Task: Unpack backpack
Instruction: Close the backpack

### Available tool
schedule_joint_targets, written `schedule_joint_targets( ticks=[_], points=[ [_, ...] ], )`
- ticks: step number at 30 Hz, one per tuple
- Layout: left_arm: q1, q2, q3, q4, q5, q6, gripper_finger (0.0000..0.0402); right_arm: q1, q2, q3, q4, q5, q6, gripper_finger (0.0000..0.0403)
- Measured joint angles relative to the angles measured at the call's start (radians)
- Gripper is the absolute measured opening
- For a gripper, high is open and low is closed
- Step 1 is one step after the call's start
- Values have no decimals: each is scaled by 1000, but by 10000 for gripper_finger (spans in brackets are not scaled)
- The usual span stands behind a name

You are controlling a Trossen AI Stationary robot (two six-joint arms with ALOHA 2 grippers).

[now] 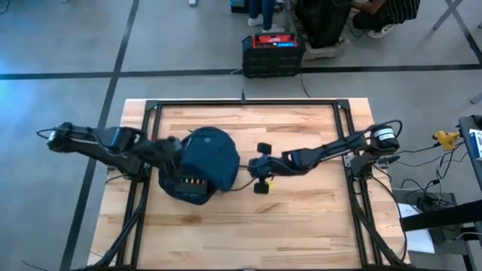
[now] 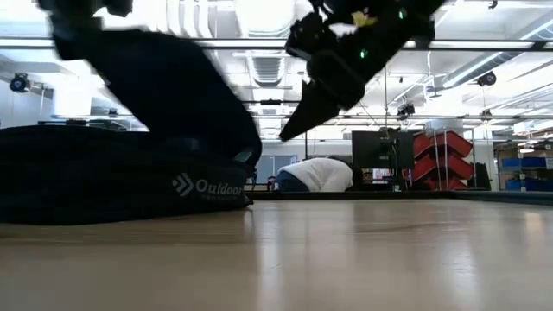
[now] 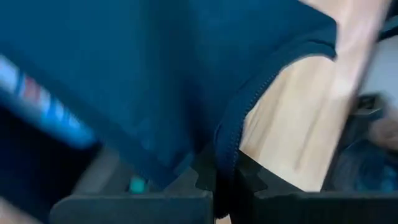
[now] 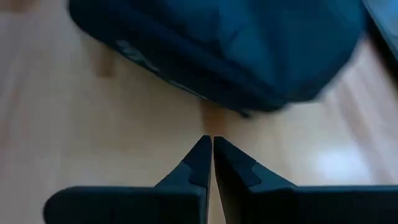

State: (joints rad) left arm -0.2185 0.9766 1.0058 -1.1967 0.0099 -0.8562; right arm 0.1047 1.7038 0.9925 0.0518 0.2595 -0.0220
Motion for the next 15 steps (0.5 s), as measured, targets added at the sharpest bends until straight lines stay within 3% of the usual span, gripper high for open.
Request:
schedule_joint_targets(
  ticks=[6, 10, 15],
  points=[
    [-10, 111, -8, -176, 8, -99, 0, -16, 90, -10, 264, 8, -67, 0],
    [-10, 191, -13, -181, 14, -77, 1, -48, 176, 68, 306, 86, -88, 0],
    [-11, 292, -14, -188, 66, -1, 20, -76, 289, 189, 334, 92, -93, 0]
  ],
)
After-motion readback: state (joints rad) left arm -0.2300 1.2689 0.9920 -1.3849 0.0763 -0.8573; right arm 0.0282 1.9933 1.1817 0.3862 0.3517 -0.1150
